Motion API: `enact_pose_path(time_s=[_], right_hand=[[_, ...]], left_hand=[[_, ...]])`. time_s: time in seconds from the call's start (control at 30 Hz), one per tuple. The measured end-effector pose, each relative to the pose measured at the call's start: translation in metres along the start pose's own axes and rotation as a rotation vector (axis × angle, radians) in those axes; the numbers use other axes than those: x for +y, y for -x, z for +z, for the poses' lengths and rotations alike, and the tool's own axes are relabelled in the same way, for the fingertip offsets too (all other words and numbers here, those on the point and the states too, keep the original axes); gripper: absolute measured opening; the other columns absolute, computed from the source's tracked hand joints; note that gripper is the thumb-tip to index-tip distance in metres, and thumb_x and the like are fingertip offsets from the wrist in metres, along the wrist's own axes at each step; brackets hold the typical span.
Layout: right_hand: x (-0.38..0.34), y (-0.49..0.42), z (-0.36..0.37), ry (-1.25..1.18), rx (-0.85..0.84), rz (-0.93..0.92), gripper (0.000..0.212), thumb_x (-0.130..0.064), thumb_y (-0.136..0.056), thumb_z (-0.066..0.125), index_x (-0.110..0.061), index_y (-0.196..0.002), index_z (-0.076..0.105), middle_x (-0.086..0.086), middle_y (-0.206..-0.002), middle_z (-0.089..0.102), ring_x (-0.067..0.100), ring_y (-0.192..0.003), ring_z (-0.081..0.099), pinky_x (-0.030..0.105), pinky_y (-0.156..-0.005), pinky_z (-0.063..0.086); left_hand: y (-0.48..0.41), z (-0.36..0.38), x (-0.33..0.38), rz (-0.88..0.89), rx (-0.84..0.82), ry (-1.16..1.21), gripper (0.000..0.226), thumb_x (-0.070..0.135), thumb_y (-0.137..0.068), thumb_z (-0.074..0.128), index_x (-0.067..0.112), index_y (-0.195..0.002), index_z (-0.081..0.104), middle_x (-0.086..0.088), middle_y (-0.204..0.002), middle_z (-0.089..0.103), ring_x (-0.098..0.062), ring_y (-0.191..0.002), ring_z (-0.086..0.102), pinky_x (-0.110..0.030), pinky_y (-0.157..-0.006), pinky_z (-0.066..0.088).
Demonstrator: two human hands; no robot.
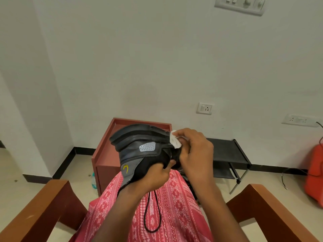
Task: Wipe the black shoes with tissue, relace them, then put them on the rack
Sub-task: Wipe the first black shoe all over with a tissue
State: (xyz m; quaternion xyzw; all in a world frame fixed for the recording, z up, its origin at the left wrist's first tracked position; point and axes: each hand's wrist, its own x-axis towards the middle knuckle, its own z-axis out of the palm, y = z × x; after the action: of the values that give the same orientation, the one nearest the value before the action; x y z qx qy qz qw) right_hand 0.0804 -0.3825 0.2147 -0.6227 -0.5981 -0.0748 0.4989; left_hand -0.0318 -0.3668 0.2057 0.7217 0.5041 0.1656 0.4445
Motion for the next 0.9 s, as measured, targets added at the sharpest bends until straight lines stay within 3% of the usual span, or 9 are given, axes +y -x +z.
enact_pose_path(time_s=[0.13, 0.2, 0.27, 0.33, 0.43, 0.5, 0.57, 0.73, 0.9], right_hand=[[-0.001, 0.001, -0.003, -0.004, -0.003, 0.092, 0.028, 0.006, -0.087, 0.063, -0.015, -0.099, 0.076, -0.002, -0.095, 0.074, 0.014, -0.091, 0.067, 0.033, -0.084, 0.057], [-0.014, 0.003, 0.000, -0.061, 0.004, 0.052, 0.029, 0.004, -0.088, 0.063, -0.018, -0.101, 0.077, -0.006, -0.097, 0.074, 0.009, -0.094, 0.067, 0.027, -0.087, 0.055], [-0.027, 0.005, 0.004, -0.127, 0.032, -0.003, 0.030, 0.004, -0.087, 0.065, -0.019, -0.101, 0.077, -0.009, -0.099, 0.074, 0.005, -0.096, 0.067, 0.023, -0.089, 0.054], [-0.033, 0.007, 0.008, -0.192, 0.048, -0.039, 0.030, 0.005, -0.087, 0.067, -0.019, -0.101, 0.078, -0.010, -0.100, 0.075, 0.003, -0.098, 0.067, 0.021, -0.090, 0.053], [-0.025, 0.008, 0.008, -0.212, 0.018, -0.077, 0.029, 0.005, -0.088, 0.068, -0.018, -0.103, 0.077, -0.011, -0.102, 0.074, 0.001, -0.099, 0.066, 0.015, -0.089, 0.051], [-0.009, 0.008, 0.004, -0.069, 0.005, -0.059, 0.030, 0.005, -0.086, 0.069, -0.018, -0.104, 0.077, -0.009, -0.102, 0.073, 0.002, -0.096, 0.065, 0.007, -0.086, 0.047], [0.011, 0.006, -0.002, 0.056, -0.010, 0.054, 0.029, 0.004, -0.088, 0.068, -0.019, -0.103, 0.075, -0.001, -0.102, 0.072, 0.006, -0.093, 0.062, 0.002, -0.079, 0.042], [0.025, 0.007, -0.005, 0.055, 0.006, 0.205, 0.030, 0.002, -0.091, 0.064, -0.023, -0.107, 0.070, -0.001, -0.106, 0.069, 0.011, -0.098, 0.064, 0.008, -0.080, 0.046], [-0.006, 0.006, -0.007, -0.168, -0.072, 0.102, 0.037, 0.000, -0.091, 0.064, -0.024, -0.117, 0.072, -0.013, -0.110, 0.071, -0.002, -0.106, 0.064, 0.021, -0.095, 0.053]], left_hand=[[-0.001, 0.004, 0.002, 0.005, 0.020, 0.021, 0.045, 0.022, -0.107, 0.038, 0.006, -0.066, 0.048, -0.013, -0.058, 0.043, -0.003, -0.040, 0.045, -0.015, -0.047, 0.035], [0.000, 0.004, 0.003, 0.008, 0.005, 0.005, 0.031, 0.010, -0.107, 0.036, -0.005, -0.103, 0.063, -0.030, -0.099, 0.065, -0.017, -0.079, 0.060, -0.014, -0.059, 0.032], [0.005, 0.001, 0.003, 0.022, 0.003, -0.030, 0.030, 0.001, -0.104, 0.037, -0.010, -0.124, 0.057, -0.028, -0.126, 0.060, -0.026, -0.099, 0.058, -0.008, -0.062, 0.029], [0.004, -0.002, -0.001, 0.045, -0.004, -0.019, 0.026, -0.001, -0.102, 0.040, -0.008, -0.115, 0.062, -0.030, -0.116, 0.062, -0.018, -0.082, 0.057, -0.011, -0.058, 0.035], [0.003, -0.005, -0.001, 0.015, 0.037, -0.037, 0.035, 0.010, -0.106, 0.038, -0.014, -0.115, 0.062, -0.029, -0.109, 0.067, -0.029, -0.098, 0.064, -0.022, -0.069, 0.039], [0.001, -0.005, -0.002, 0.011, 0.053, -0.005, 0.047, 0.022, -0.108, 0.036, -0.010, -0.086, 0.064, -0.011, -0.057, 0.064, -0.004, -0.060, 0.061, -0.017, -0.056, 0.041], [0.001, -0.006, 0.001, -0.023, 0.055, 0.006, 0.058, 0.031, -0.106, 0.038, 0.006, -0.054, 0.040, 0.006, -0.025, 0.031, -0.002, -0.029, 0.041, -0.014, -0.041, 0.032], [0.000, -0.009, 0.000, -0.017, 0.050, 0.002, 0.062, 0.038, -0.101, 0.050, 0.013, -0.048, 0.028, 0.008, -0.026, 0.022, -0.008, -0.024, 0.031, -0.015, -0.036, 0.027], [0.004, -0.012, -0.003, 0.080, -0.013, 0.012, 0.042, 0.029, -0.095, 0.063, 0.014, -0.059, 0.048, 0.015, -0.034, 0.038, 0.000, -0.029, 0.036, -0.009, -0.037, 0.028]])
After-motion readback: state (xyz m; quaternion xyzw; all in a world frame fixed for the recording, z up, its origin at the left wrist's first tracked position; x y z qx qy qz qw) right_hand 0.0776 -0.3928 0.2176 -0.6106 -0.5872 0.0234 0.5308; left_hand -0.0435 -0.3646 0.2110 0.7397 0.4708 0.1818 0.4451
